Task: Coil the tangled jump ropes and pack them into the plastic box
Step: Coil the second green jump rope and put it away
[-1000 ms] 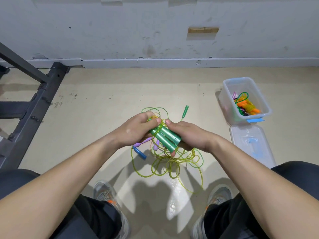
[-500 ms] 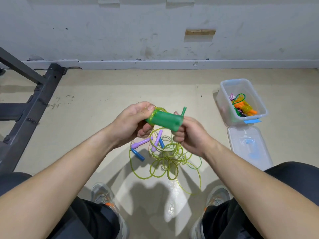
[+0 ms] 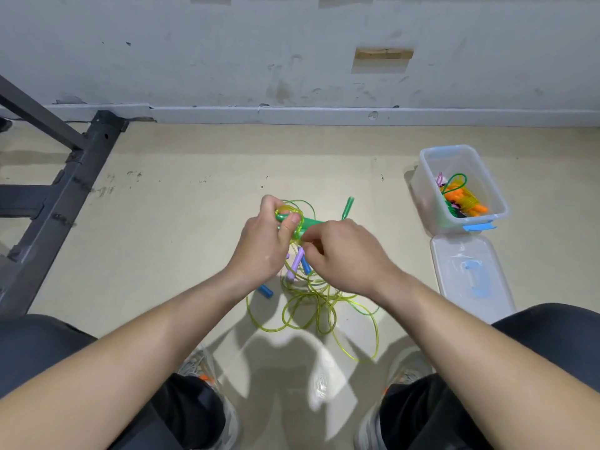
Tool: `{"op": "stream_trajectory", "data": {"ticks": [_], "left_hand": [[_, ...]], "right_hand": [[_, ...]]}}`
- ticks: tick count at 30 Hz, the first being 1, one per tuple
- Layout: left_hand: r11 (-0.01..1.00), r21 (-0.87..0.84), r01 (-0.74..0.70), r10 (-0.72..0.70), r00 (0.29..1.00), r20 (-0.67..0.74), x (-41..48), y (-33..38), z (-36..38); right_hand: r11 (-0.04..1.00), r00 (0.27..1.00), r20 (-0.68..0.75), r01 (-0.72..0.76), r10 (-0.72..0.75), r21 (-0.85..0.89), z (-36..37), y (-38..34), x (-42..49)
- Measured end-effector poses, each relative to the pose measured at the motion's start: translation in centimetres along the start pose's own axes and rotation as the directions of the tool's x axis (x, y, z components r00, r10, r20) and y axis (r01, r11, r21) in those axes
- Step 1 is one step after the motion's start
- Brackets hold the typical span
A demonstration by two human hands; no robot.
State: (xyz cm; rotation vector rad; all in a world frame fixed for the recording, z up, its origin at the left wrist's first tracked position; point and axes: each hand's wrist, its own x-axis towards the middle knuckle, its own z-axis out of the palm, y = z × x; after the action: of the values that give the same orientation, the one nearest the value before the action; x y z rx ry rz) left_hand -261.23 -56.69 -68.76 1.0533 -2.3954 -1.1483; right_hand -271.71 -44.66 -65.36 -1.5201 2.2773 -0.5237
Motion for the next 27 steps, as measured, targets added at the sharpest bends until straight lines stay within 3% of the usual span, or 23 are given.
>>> {"op": "stream_trajectory", "data": {"ticks": [3,5,9,11,14,16,18,20,22,24,26,27], "left_hand": [[1.000,-0.002,-0.028,0.028,0.988,0.153,-0.3,-0.1,0.0],[0.999,-0.025,-0.044,0.050,0.954,0.297,-0.3,-0.2,-0.3],[0.963,-0.266,0.046,0.099,0.857,0.506,-0.5,0.4,-0.5],[0.920,-0.374,0.118,0.105,0.845,0.525,-0.4,1.3,-1.0],[0.818,-0.544,0.185,0.111,0.878,0.466,0.0,2.0,-2.1],[0.768,-0.611,0.191,0.110,0.901,0.420,0.2,2.0,-2.5],[0.730,-0.650,0.210,0.048,0.933,0.355,0.3,2.1,-2.3],[0.673,-0.699,0.241,-0.071,0.962,0.263,0.4,2.2,-1.9],[0.717,-0.672,0.188,-0.144,0.982,0.121,0.7,1.8,-1.7],[0.920,-0.388,0.062,-0.088,0.995,-0.050,1.0,0.9,-1.8],[0.995,-0.099,-0.019,0.007,0.993,-0.120,1.1,0.1,-2.1],[0.999,-0.034,-0.032,0.027,0.991,-0.128,1.1,-0.2,-2.2]], "right_hand": [[0.993,0.996,0.045,0.083,-0.080,-0.079,-1.5,1.3,0.4],[0.994,0.994,0.038,0.101,-0.102,0.037,-2.1,2.5,1.0],[0.917,0.998,0.058,0.014,-0.040,0.398,-2.8,3.9,1.5],[0.781,0.998,0.049,-0.059,0.036,0.621,-2.5,4.7,1.6],[0.412,0.990,0.107,-0.133,0.086,0.901,-0.8,5.0,1.6],[0.190,0.971,0.196,-0.220,0.137,0.957,0.6,4.3,1.7],[0.102,0.948,0.265,-0.285,0.177,0.953,2.0,3.2,1.5],[0.157,0.937,0.272,-0.309,0.219,0.938,3.5,1.9,0.9],[0.357,0.934,0.223,-0.316,0.279,0.879,4.8,0.7,0.1],[0.654,0.953,0.124,-0.282,0.278,0.702,5.3,-0.4,-0.5],[0.897,0.984,0.019,-0.171,0.179,0.408,4.5,-1.1,-0.7],[0.956,0.993,-0.020,-0.105,0.115,0.274,3.7,-1.3,-0.6]]}}
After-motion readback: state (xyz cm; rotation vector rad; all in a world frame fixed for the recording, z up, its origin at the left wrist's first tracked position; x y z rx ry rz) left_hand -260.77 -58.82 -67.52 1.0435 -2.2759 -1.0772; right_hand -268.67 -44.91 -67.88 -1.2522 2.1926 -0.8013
